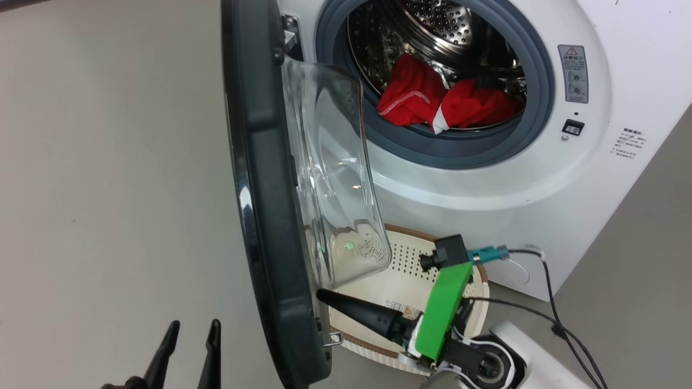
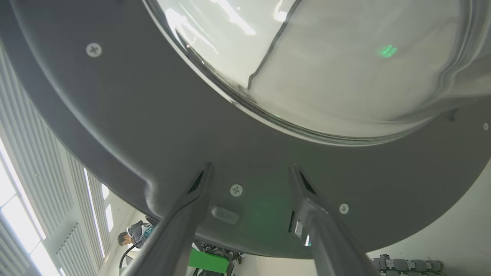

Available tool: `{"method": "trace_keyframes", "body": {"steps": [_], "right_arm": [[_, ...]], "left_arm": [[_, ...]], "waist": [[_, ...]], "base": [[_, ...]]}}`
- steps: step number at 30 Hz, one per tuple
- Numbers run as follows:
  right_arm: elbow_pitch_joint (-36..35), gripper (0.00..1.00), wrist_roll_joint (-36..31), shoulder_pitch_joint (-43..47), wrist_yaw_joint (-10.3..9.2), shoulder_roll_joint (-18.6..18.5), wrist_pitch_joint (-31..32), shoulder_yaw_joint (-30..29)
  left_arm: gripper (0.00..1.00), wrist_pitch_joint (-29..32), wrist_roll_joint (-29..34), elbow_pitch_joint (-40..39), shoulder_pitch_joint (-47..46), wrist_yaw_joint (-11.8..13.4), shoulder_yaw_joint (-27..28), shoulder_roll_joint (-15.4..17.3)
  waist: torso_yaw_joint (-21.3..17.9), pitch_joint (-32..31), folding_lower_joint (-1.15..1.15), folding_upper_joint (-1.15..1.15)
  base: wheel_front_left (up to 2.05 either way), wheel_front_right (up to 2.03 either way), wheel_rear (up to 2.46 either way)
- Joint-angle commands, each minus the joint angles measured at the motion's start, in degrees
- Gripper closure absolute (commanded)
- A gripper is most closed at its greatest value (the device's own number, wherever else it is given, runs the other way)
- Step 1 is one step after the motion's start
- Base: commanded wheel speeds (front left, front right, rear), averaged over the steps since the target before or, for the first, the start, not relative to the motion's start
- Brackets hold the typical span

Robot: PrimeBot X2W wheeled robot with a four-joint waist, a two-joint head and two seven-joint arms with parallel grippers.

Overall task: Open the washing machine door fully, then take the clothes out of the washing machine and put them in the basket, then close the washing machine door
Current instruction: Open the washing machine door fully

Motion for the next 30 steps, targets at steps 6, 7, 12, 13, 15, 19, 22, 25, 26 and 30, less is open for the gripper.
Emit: {"method": "trace_keyframes", "body": {"steps": [6, 7, 12, 13, 15, 19, 22, 25, 26, 30], "right_arm": [[0.13, 0.0, -2.12, 3.58, 0.3, -0.13, -2.63, -2.02], [0.21, 0.0, -2.33, 4.18, 0.3, -0.35, -3.08, -2.33], [0.47, 0.0, -3.46, 7.15, 0.3, -1.59, -5.74, -3.72], [0.58, 0.0, -4.03, 7.63, 0.3, -1.93, -6.49, -3.78], [0.79, 0.0, -5.53, 8.43, 0.3, -2.66, -8.18, -3.47], [1.53, 0.0, -8.34, 10.1, 0.3, -4.25, -13.3, -2.41], [2.37, 0.0, -10.0, 10.82, 0.3, -5.57, -16.81, -1.48], [3.56, 0.0, -11.82, 11.2, 0.3, -7.0, -21.07, -0.46], [4.03, 0.0, -12.81, 11.16, 0.3, -7.65, -22.6, 0.12], [6.6, 0.0, -17.13, 10.39, 0.3, -10.25, -29.01, 3.15]], "left_arm": [[0.0, -0.7, 1.11, -0.52, -0.02, 0.03, 1.78, 0.36], [0.0, -0.7, 1.25, -0.42, 0.07, 0.0, 1.77, 0.36], [0.0, -0.7, 1.79, 0.05, 0.29, -0.16, 1.79, 0.36], [0.0, -0.7, 1.85, 0.06, 0.32, -0.19, 1.8, 0.36], [0.0, -0.7, 1.9, 0.12, 0.42, -0.23, 1.78, 0.36], [0.0, -0.7, 1.88, 0.44, 0.68, -0.32, 1.61, 0.36], [0.0, -0.7, 1.9, 0.64, 0.72, -0.35, 1.57, 0.36], [0.0, -0.7, 1.97, 0.82, 0.71, -0.38, 1.57, 0.36], [0.0, -0.7, 2.0, 0.88, 0.71, -0.39, 1.59, 0.36], [0.0, -0.7, 2.2, 1.08, 0.77, -0.42, 1.75, 0.36]], "waist": [[-0.42, -1.12, 0.0, 0.0], [-0.5, -1.31, 0.0, 0.0], [-0.83, -2.06, 0.0, 0.0], [-0.9, -2.17, 0.0, 0.0], [-1.01, -2.36, 0.0, 0.0], [-1.29, -2.65, 0.0, 0.0], [-1.42, -2.78, 0.0, 0.0], [-1.52, -2.94, 0.0, 0.0], [-1.55, -3.0, 0.0, 0.0], [-1.69, -3.24, 0.0, 0.0]], "base": [[0.0, 0.0, 0.0], [0.0, 0.0, 0.0], [0.0, 0.0, 0.0], [0.0, 0.0, 0.0], [0.0, 0.0, 0.0], [0.0, 0.0, 0.0], [0.0, 0.0, 0.0], [0.0, 0.0, 0.0], [0.0, 0.0, 0.0], [0.0, 0.0, 0.0]]}}
